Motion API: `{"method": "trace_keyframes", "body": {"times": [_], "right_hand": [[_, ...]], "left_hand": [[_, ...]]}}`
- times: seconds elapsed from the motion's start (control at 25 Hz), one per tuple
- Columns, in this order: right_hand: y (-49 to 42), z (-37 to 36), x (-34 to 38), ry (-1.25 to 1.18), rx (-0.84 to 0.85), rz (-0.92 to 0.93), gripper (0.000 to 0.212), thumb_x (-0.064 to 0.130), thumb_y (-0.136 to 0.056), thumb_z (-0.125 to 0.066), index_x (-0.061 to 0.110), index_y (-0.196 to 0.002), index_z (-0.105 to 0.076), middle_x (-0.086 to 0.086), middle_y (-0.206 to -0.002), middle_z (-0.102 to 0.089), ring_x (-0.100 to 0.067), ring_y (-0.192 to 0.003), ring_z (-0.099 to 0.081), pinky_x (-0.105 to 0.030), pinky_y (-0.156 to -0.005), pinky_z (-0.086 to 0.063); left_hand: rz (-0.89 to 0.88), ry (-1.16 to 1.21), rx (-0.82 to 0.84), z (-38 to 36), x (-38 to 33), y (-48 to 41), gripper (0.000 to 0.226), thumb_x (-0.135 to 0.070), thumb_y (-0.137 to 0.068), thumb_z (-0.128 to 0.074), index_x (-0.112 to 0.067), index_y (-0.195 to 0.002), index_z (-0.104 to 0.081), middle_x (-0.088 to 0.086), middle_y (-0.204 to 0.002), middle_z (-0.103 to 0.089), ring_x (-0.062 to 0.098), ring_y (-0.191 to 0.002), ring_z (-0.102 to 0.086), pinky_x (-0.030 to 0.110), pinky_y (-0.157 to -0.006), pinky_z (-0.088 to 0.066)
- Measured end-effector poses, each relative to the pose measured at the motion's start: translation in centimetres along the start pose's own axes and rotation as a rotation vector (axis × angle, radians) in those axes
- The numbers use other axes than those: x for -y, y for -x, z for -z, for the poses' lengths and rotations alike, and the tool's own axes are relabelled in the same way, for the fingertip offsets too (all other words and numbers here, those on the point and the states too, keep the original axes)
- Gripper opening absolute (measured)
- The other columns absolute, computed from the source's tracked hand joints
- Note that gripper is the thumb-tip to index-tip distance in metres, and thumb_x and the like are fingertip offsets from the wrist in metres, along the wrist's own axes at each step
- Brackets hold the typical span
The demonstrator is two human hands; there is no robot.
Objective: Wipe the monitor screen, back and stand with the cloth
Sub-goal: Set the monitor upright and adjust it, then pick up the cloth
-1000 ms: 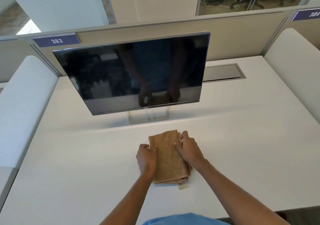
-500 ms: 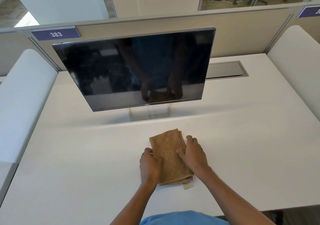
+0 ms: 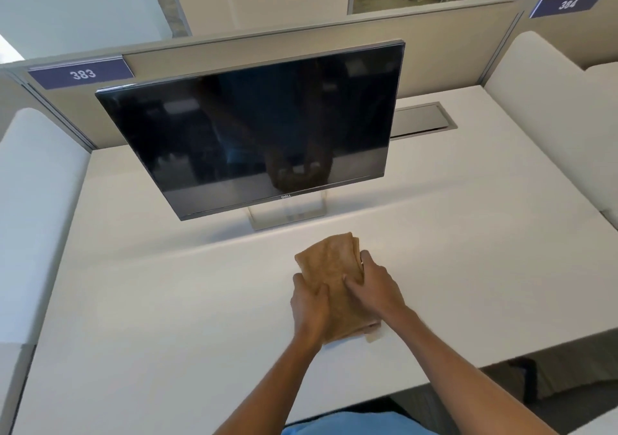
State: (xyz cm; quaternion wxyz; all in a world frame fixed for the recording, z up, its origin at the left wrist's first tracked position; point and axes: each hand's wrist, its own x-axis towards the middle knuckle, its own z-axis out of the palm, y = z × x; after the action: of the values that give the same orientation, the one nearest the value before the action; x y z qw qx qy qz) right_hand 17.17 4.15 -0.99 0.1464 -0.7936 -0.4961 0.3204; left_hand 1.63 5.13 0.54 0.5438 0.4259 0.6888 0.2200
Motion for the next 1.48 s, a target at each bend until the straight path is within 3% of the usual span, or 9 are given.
{"method": "trace_keyframes", "body": {"times": [0.2, 0.44, 0.8, 0.92, 1.16, 1.24, 1.36, 1.48], "right_hand": [[0.1, 1.8, -1.0, -0.089, -0.080, -0.025, 0.044, 0.046, -0.095, -0.067, 0.027, -0.126, -0.043, 0.001, -0.099, -0.070, -0.030, -0.088, -0.068, -0.043, -0.073, -0.056], [-3.1, 8.3, -5.4, -0.189, -0.163, -0.056, 0.051, 0.031, -0.091, -0.073, 0.029, -0.135, -0.047, -0.005, -0.119, -0.070, -0.032, -0.101, -0.068, -0.050, -0.089, -0.057], [-10.4, 18.6, -15.4, -0.103, -0.169, -0.040, 0.049, 0.026, -0.093, -0.071, 0.026, -0.138, -0.052, -0.009, -0.121, -0.070, -0.034, -0.109, -0.066, -0.047, -0.091, -0.055], [-12.5, 20.2, -18.0, -0.089, -0.165, -0.047, 0.046, 0.026, -0.094, -0.069, 0.025, -0.137, -0.052, -0.010, -0.119, -0.070, -0.034, -0.108, -0.066, -0.045, -0.090, -0.054], [-14.4, 20.4, -20.8, 0.040, -0.136, -0.081, 0.049, 0.025, -0.099, -0.064, 0.020, -0.144, -0.046, -0.009, -0.129, -0.065, -0.033, -0.113, -0.065, -0.046, -0.092, -0.053], [-14.2, 19.9, -21.2, 0.108, -0.168, -0.070, 0.050, 0.027, -0.100, -0.064, 0.019, -0.145, -0.044, -0.008, -0.134, -0.057, -0.032, -0.116, -0.062, -0.046, -0.090, -0.053], [-13.7, 19.1, -21.0, 0.288, -0.302, 0.041, 0.054, 0.019, -0.096, -0.068, 0.013, -0.144, -0.046, -0.010, -0.138, -0.052, -0.030, -0.125, -0.055, -0.044, -0.088, -0.053], [-13.4, 18.1, -20.7, 0.417, -0.461, 0.233, 0.050, 0.004, -0.087, -0.070, 0.006, -0.136, -0.059, -0.012, -0.137, -0.061, -0.032, -0.125, -0.060, -0.043, -0.093, -0.055]], "left_hand": [[-0.156, -0.045, 0.125, -0.5, -1.3, 0.2, 0.018, -0.019, -0.098, -0.046, -0.029, -0.112, -0.043, -0.002, -0.103, -0.066, 0.022, -0.092, -0.066, 0.047, -0.080, -0.061], [-0.137, -0.015, 0.283, -6.7, -5.6, -1.7, 0.050, -0.032, -0.097, -0.052, -0.039, -0.145, -0.039, -0.002, -0.127, -0.063, 0.023, -0.111, -0.063, 0.045, -0.096, -0.058], [-0.023, 0.093, 0.400, -20.8, -11.5, -3.4, 0.058, -0.050, -0.102, -0.057, -0.039, -0.154, -0.034, -0.003, -0.140, -0.056, 0.023, -0.122, -0.059, 0.045, -0.105, -0.054], [-0.012, 0.105, 0.384, -24.2, -12.6, -4.1, 0.059, -0.052, -0.103, -0.054, -0.038, -0.157, -0.033, 0.001, -0.148, -0.055, 0.026, -0.127, -0.058, 0.047, -0.106, -0.054], [0.008, 0.014, 0.252, -28.1, -12.5, -3.8, 0.053, -0.021, -0.102, -0.047, -0.025, -0.154, -0.035, 0.006, -0.142, -0.056, 0.027, -0.119, -0.059, 0.048, -0.102, -0.056], [-0.074, -0.162, 0.164, -28.7, -12.1, -3.2, 0.057, -0.012, -0.094, -0.050, -0.020, -0.149, -0.035, 0.007, -0.137, -0.053, 0.031, -0.120, -0.058, 0.048, -0.099, -0.056], [-0.292, -0.489, -0.005, -29.1, -11.2, -2.1, 0.069, -0.009, -0.091, -0.057, -0.019, -0.153, -0.029, 0.005, -0.145, -0.035, 0.027, -0.131, -0.040, 0.040, -0.102, -0.047], [-0.417, -0.526, -0.029, -29.4, -10.5, -1.9, 0.062, -0.015, -0.099, -0.051, -0.026, -0.156, -0.028, -0.006, -0.151, -0.029, 0.019, -0.134, -0.033, 0.028, -0.104, -0.034]]}}
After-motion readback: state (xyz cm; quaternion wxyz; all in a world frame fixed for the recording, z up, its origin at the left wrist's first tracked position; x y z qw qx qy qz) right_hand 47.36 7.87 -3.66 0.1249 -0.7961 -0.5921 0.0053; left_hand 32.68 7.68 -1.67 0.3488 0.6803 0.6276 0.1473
